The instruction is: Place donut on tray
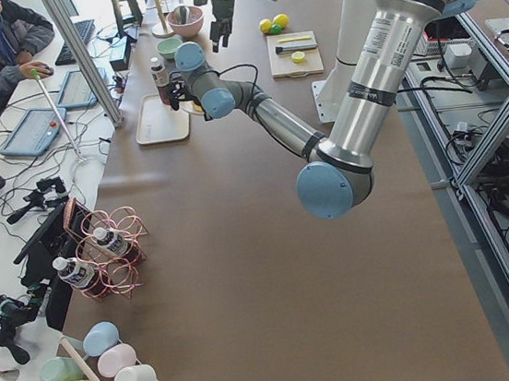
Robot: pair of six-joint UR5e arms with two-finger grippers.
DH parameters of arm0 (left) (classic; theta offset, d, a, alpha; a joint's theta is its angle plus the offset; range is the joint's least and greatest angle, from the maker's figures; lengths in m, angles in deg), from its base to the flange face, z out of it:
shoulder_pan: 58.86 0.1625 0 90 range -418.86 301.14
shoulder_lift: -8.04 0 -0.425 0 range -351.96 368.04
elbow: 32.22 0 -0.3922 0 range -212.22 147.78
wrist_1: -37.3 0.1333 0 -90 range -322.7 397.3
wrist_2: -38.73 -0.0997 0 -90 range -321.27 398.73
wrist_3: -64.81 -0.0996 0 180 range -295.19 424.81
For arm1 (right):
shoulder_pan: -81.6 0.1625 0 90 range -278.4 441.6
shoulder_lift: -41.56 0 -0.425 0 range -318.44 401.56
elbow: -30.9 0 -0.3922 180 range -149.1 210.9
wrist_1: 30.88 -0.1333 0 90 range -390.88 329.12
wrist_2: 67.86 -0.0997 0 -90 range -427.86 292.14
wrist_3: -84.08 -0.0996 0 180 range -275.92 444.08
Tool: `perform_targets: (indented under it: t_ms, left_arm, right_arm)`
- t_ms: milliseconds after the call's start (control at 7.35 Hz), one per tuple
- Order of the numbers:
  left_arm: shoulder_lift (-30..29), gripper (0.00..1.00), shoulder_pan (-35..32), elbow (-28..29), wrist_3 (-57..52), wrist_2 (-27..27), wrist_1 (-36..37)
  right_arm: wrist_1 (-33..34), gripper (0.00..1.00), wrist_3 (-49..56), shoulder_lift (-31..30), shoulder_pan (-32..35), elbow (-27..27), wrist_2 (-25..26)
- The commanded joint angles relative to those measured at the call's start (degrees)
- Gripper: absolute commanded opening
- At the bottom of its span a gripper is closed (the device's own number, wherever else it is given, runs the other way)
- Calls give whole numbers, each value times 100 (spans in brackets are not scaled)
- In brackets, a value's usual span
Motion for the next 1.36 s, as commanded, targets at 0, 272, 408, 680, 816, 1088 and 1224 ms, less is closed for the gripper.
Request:
perform_targets:
  t_ms: [0,272,408,680,816,1088,1224]
  left_arm:
    - [-979,0,-30,1511,581,-34,-66]
    - [-1561,0,-22,3012,1398,-516,-1386]
    - [-1851,0,13,3533,1749,-622,-1707]
    - [-2292,0,311,4397,2278,-1104,-2383]
    - [-2363,0,573,4565,2741,-1568,-2587]
    - [-2521,0,734,4786,3271,-1818,-2914]
    - [-2574,0,804,4848,3447,-1949,-3019]
  right_arm:
    - [88,100,922,-1061,423,653,-231]
    - [79,100,1424,-1459,705,751,-382]
    - [71,100,1539,-1539,732,751,-391]
    - [79,100,1794,-1688,908,742,-391]
    - [71,100,1865,-1767,943,733,-382]
    - [44,100,2083,-1951,1014,733,-391]
    - [18,100,2398,-2170,1083,768,-391]
